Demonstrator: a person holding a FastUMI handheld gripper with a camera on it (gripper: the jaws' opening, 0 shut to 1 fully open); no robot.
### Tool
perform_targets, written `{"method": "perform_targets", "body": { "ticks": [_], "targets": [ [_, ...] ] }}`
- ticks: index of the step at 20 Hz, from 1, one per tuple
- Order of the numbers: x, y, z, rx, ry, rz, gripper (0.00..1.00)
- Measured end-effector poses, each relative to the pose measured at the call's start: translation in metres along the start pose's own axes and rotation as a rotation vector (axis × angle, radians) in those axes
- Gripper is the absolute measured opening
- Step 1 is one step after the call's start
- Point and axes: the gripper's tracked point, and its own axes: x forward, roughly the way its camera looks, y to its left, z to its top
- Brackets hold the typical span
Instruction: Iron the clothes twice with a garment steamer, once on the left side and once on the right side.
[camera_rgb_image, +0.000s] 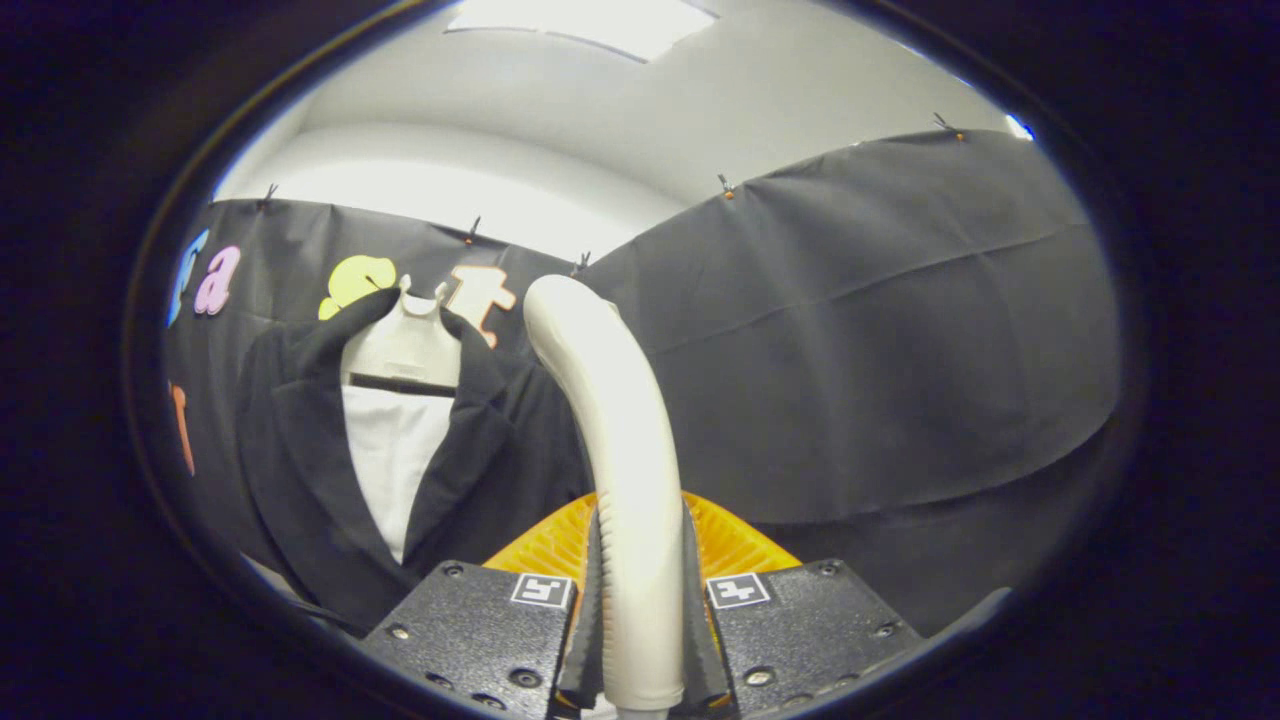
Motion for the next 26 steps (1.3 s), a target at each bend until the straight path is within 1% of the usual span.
{"method": "perform_targets", "body": {
  "ticks": [3, 5, 9, 12, 16, 19, 23, 26],
  "targets": [
    [0.049, 0.011, 0.012, -0.028, -0.046, 0.019, 0.36],
    [0.075, 0.024, 0.010, -0.053, -0.059, 0.038, 0.36],
    [0.114, 0.054, -0.002, -0.087, -0.046, 0.086, 0.36],
    [0.133, 0.067, -0.013, -0.182, -0.046, 0.058, 0.36],
    [0.131, 0.072, -0.032, -0.287, -0.059, 0.025, 0.36],
    [0.122, 0.065, -0.041, -0.320, -0.072, 0.006, 0.36],
    [0.114, 0.060, -0.055, -0.367, -0.040, 0.001, 0.36],
    [0.091, 0.054, -0.083, -0.397, -0.008, 0.000, 0.36]
  ]
}}
